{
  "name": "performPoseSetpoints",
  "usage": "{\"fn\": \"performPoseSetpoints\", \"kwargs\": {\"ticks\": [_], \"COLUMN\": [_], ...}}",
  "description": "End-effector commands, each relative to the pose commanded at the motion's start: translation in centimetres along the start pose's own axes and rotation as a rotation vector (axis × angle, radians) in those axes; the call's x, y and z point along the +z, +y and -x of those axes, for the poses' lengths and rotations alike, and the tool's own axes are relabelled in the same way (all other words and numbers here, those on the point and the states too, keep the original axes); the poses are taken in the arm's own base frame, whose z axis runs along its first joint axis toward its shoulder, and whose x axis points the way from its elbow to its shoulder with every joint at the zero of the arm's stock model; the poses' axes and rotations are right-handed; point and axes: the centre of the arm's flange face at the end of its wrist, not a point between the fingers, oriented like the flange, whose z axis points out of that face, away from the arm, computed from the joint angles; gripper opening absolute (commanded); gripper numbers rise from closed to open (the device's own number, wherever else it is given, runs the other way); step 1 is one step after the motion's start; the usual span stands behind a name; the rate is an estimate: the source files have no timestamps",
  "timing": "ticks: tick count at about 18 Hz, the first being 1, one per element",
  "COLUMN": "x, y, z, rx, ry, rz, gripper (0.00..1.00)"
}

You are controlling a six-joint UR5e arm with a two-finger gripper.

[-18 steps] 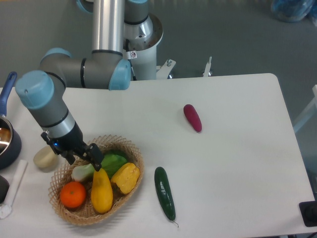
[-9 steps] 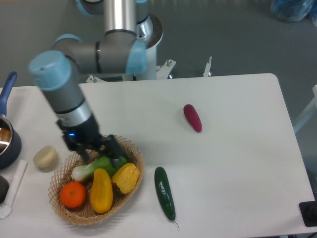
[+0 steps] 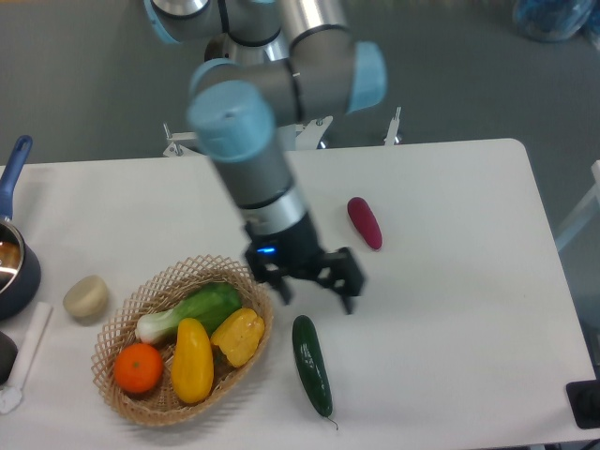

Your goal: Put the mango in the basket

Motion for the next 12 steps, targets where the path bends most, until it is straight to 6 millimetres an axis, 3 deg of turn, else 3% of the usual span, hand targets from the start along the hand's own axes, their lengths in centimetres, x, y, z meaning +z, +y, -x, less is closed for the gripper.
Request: {"fn": "performPoseSetpoints", "kwargs": {"ticks": [5, 8, 12], "x": [-4.2, -6.1, -6.2], "y": [4.9, 7.2, 7.6], "z": [1.4, 2.3, 2.7], "rx": [0.193, 0.203, 0.186], "ry": [0.072, 0.067, 0.079], "rz": [0.063, 0.063, 0.027], "gripper": [1.0, 1.0, 1.0]}}
